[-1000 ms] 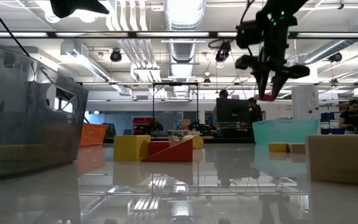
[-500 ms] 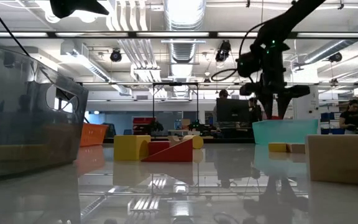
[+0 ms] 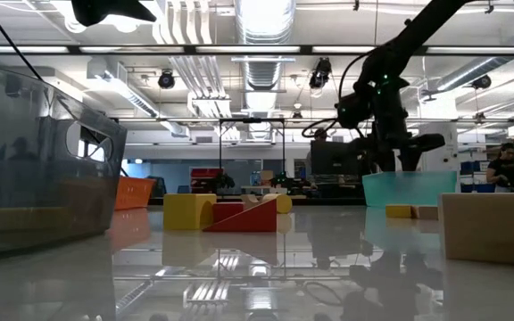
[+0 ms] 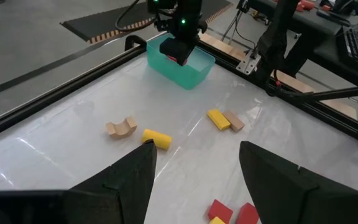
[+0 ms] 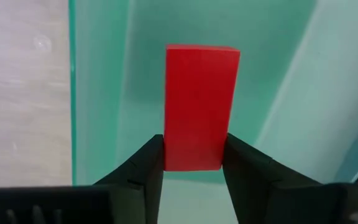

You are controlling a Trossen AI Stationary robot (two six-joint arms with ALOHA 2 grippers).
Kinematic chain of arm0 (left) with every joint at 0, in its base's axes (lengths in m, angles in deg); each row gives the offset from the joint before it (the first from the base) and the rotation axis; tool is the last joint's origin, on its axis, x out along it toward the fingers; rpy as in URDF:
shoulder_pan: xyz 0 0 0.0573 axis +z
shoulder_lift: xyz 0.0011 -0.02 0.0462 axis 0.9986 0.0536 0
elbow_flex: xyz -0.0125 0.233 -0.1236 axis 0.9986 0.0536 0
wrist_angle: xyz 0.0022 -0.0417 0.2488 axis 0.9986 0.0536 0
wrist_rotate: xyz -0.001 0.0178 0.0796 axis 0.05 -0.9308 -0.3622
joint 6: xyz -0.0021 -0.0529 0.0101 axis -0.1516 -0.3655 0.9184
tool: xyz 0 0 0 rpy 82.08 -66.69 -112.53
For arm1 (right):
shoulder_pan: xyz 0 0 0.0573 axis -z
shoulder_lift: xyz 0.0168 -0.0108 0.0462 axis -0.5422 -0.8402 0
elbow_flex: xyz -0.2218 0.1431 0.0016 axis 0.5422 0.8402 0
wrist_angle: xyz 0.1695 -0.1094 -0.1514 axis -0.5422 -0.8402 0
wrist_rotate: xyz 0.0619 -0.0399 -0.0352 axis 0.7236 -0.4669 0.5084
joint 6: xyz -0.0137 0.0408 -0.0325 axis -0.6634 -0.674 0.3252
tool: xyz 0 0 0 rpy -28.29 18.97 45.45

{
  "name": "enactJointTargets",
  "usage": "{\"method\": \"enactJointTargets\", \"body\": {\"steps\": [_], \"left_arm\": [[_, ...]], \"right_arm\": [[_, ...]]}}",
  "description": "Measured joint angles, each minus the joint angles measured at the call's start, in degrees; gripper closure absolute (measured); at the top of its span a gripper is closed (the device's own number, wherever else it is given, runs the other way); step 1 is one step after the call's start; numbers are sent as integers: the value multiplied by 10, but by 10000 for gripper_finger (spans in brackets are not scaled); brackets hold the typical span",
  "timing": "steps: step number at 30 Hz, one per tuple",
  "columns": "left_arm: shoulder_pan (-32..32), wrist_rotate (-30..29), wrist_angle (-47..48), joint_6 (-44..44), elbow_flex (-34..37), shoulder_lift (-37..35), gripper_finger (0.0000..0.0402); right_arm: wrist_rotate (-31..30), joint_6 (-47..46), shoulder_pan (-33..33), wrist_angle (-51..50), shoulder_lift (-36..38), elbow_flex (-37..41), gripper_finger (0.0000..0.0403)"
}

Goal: Sort & place blocks by color
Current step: Put the red block into the green bin, then put the brown block into the orange bin

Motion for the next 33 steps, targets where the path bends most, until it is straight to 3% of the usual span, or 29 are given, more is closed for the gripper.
{"method": "enactJointTargets", "body": {"steps": [5,10,19,25,33], "left_arm": [[0,0,0,0,0,0,187],[0,0,-1,-1,0,0,187],[0,0,-5,-44,0,0,187],[0,0,-16,-59,0,2,187],[2,-7,-160,18,-3,39,187]], "right_arm": [[-4,0,0,-2,10,0,215],[-5,0,0,-5,30,0,195],[0,-12,-7,-19,136,0,205],[2,-39,-50,-18,235,0,213],[-6,-58,-150,-7,332,0,223]]}}
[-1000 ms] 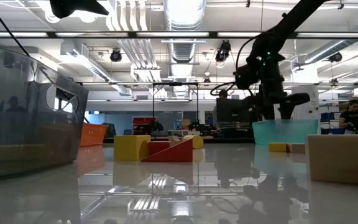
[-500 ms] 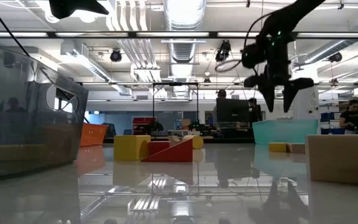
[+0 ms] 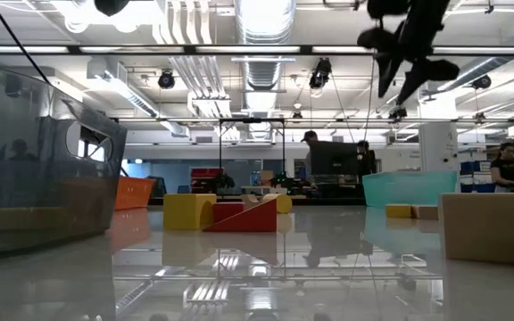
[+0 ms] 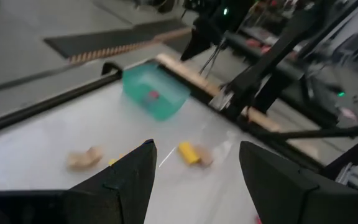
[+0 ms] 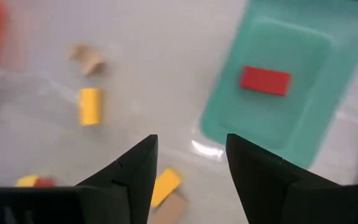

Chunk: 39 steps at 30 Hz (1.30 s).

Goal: Sort & place blocks by color
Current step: Put the brown block into the orange bin

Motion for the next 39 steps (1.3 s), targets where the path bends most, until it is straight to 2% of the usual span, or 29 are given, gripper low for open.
{"method": "enactJointTargets", "body": {"steps": [5,8,14,22,31,35,39], "left_arm": [[5,2,-63,18,-35,45,187],[13,38,-60,19,-63,73,187],[48,90,-48,15,-113,115,187],[138,120,10,-17,-174,161,187],[242,305,12,-31,-211,231,187],[260,356,19,3,-243,265,187],[277,394,90,64,-288,304,187]], "right_arm": [[-4,34,-63,62,47,0,231],[-12,60,-82,97,74,0,235],[-17,95,-84,131,107,0,239],[-17,125,-84,132,109,0,239],[-14,156,-84,142,110,0,239],[-14,165,-84,142,110,0,239],[-14,168,-84,143,110,0,239]]}}
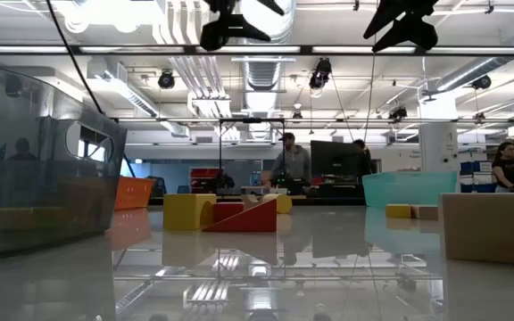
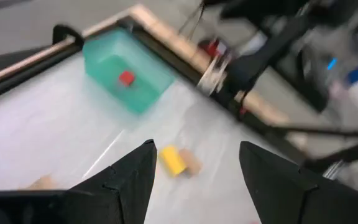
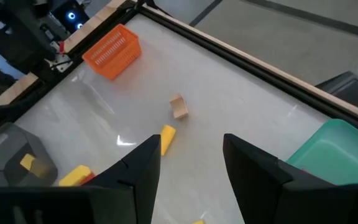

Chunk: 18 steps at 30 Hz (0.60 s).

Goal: Sort & place blocks by color
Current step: Put the brown block into the orange bin

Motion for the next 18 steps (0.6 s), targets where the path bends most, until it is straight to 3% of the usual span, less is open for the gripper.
{"method": "enactJointTargets", "body": {"steps": [9,12,18], "left_arm": [[30,42,224,243,-100,85,187],[43,55,248,337,-109,105,187],[76,57,252,547,-96,137,187]], "right_arm": [[0,-5,0,1,0,0,239],[4,-60,0,-1,1,0,239],[72,-202,-4,-1,3,0,239]]}}
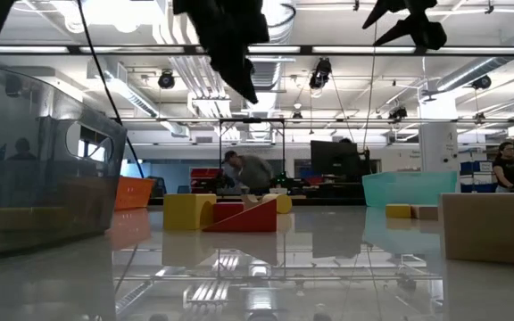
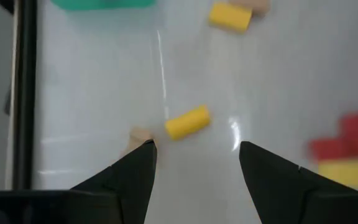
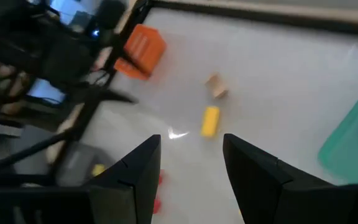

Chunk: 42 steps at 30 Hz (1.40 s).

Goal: Sort & place blocks by color
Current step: Put the brown block into the orange bin

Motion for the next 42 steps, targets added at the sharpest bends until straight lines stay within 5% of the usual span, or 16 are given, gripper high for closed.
{"method": "enactJointTargets", "body": {"steps": [7,42], "left_arm": [[42,24,-8,147,2,53,187],[93,46,-116,213,12,170,187]], "right_arm": [[2,-47,-4,0,0,0,239],[18,-127,-4,-5,3,0,239]]}}
